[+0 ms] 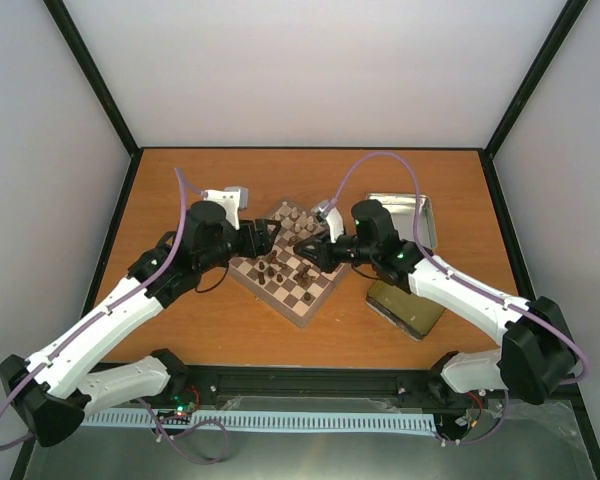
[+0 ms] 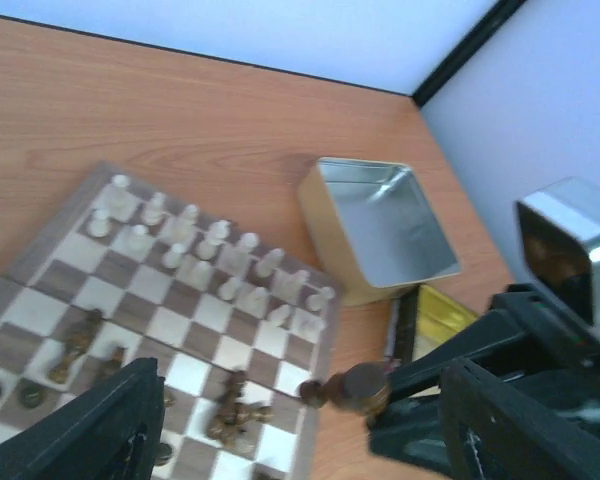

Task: Set up the chess pieces on the board
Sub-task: Pick up the chess piece from the chessboard.

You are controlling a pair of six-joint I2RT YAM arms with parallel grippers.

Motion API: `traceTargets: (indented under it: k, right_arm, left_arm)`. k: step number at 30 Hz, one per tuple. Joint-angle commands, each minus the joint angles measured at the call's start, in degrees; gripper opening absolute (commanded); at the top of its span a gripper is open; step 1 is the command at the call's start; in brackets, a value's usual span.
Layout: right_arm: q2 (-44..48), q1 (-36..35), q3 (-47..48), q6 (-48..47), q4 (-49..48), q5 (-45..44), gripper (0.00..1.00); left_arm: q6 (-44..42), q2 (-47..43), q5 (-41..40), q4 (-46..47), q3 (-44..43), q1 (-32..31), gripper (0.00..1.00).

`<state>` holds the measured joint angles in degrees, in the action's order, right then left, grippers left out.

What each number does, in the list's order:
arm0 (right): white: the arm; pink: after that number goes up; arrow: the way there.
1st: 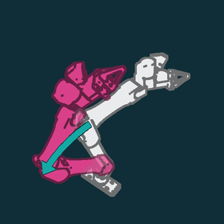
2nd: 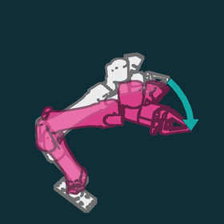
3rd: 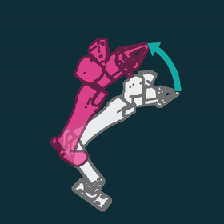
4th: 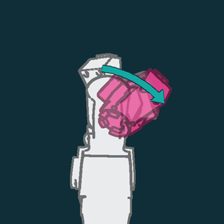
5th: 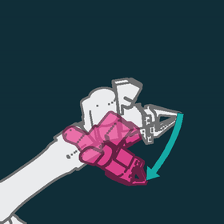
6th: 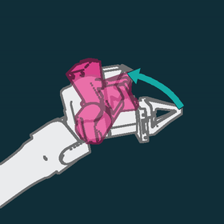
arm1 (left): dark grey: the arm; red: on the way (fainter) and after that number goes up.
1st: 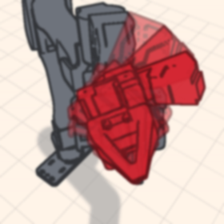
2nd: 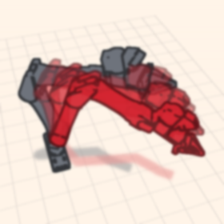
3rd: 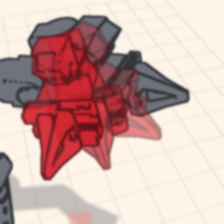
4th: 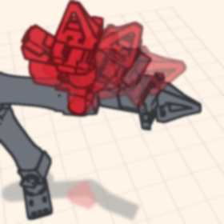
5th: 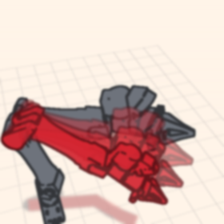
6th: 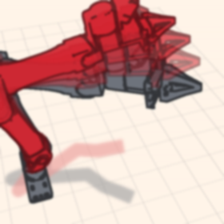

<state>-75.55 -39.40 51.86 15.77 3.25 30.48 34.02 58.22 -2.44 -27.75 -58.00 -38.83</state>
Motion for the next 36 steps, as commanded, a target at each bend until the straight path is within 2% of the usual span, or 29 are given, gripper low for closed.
traceTargets:
  k: [1,7,10,13,16,19,23,26,31,33,36]
  right_arm:
    - [-0.8,0.4,0.4,-7.3,-4.6,10.8,0.13]
    - [-1.0,0.4,2.2,-12.6,-3.3,12.3,0.13]
    - [-1.6,0.4,3.2,-13.5,-2.2,11.2,0.13]
    - [-2.4,0.4,3.5,-12.8,-2.3,9.3,0.13]
    - [-2.7,0.4,2.9,-10.5,-2.8,4.0,0.13]
    - [-2.1,0.4,0.7,-7.7,-6.1,2.9,0.12]
    - [1.0,0.4,-3.0,-4.6,-12.7,1.2,0.12]
    - [3.2,0.4,-4.3,-3.4,-15.8,0.4,0.12]
    - [4.7,0.4,-4.4,-0.8,-19.5,2.6,0.12]
    - [5.1,0.3,-4.3,0.7,-21.2,3.7,0.13]
    - [5.4,0.2,-3.9,1.5,-22.5,5.4,0.13]
  left_arm:
    - [5.5,0.0,8.9,7.0,1.7,0.5,0.77]
    - [9.6,0.9,17.8,12.0,2.9,1.0,0.74]
    - [10.4,1.6,18.7,12.6,3.6,1.0,0.69]
    - [10.2,2.1,17.2,11.7,4.0,0.9,0.68]
    - [10.9,2.1,15.1,10.5,4.0,1.4,0.73]
    - [15.3,2.0,19.0,12.3,5.9,4.1,0.78]
    - [25.8,1.2,31.4,24.5,12.8,10.1,0.81]
    - [33.9,1.0,37.5,32.8,15.1,11.9,0.81]
    - [45.6,1.9,42.4,43.2,14.5,12.4,0.85]
    - [51.9,3.1,44.1,51.0,15.7,12.4,0.92]
    - [60.0,5.4,45.5,60.9,17.5,12.4,0.92]
